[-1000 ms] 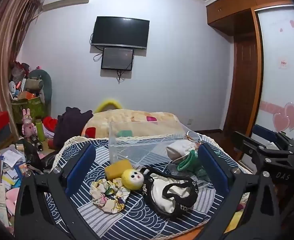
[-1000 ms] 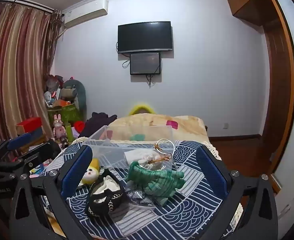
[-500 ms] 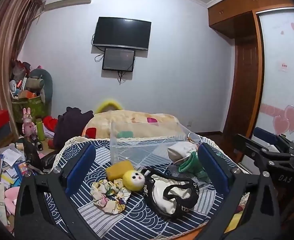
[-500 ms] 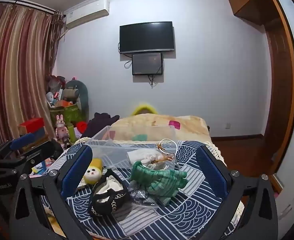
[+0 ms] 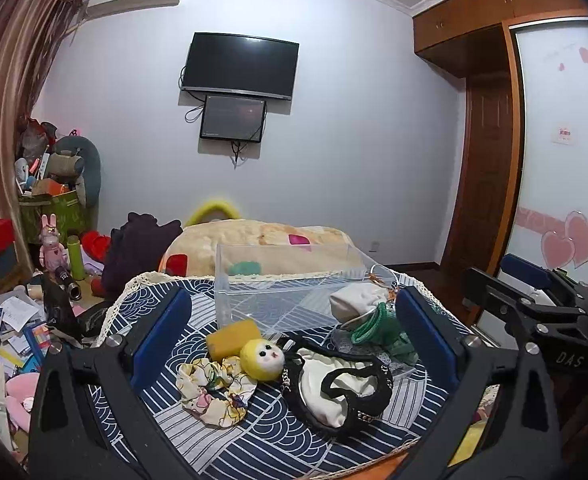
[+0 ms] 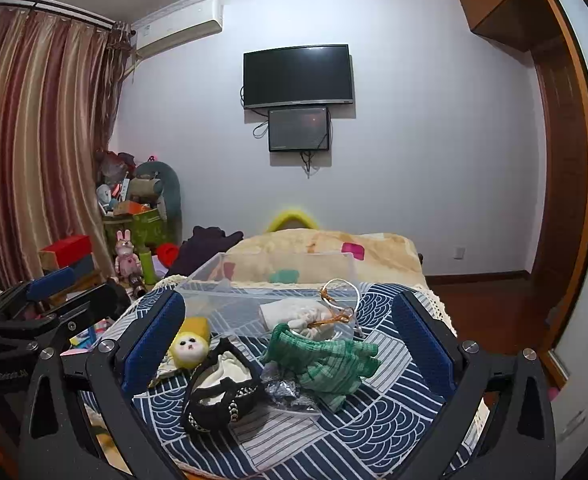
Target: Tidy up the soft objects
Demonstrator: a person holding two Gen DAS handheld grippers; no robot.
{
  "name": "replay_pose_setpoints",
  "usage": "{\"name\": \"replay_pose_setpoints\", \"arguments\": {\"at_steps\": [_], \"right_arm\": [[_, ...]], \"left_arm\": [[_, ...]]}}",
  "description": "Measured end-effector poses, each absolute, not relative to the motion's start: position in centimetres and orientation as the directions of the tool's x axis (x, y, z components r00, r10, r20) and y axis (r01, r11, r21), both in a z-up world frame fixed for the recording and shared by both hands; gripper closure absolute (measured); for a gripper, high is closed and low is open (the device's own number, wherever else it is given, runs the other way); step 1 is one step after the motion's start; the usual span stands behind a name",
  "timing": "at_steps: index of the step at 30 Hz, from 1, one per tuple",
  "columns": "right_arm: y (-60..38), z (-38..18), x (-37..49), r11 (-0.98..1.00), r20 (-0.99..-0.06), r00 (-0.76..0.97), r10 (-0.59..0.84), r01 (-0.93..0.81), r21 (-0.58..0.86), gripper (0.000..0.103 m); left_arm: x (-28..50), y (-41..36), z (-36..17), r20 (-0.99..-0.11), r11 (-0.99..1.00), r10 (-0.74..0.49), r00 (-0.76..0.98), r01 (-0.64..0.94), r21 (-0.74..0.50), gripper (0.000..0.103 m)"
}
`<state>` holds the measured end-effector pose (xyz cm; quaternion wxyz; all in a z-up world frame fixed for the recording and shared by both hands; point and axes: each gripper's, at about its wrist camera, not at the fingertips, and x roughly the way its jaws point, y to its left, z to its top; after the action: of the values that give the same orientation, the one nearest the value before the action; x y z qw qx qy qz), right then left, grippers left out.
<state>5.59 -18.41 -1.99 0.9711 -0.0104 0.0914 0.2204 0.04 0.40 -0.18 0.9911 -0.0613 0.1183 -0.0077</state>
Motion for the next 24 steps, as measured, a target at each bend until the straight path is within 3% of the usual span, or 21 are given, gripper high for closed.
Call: {"name": "replay_pose_setpoints", "arguments": {"at_steps": [24], "right_arm": [[-18.3, -1.69, 5.16, 0.895, -0.169, 0.881, 0.442, -0.446, 0.015, 0.0]], "left_arm": [[-0.03, 0.13, 0.0, -0.23, 0.993, -0.037, 0.972, 0.009, -0.121, 0.0]]}}
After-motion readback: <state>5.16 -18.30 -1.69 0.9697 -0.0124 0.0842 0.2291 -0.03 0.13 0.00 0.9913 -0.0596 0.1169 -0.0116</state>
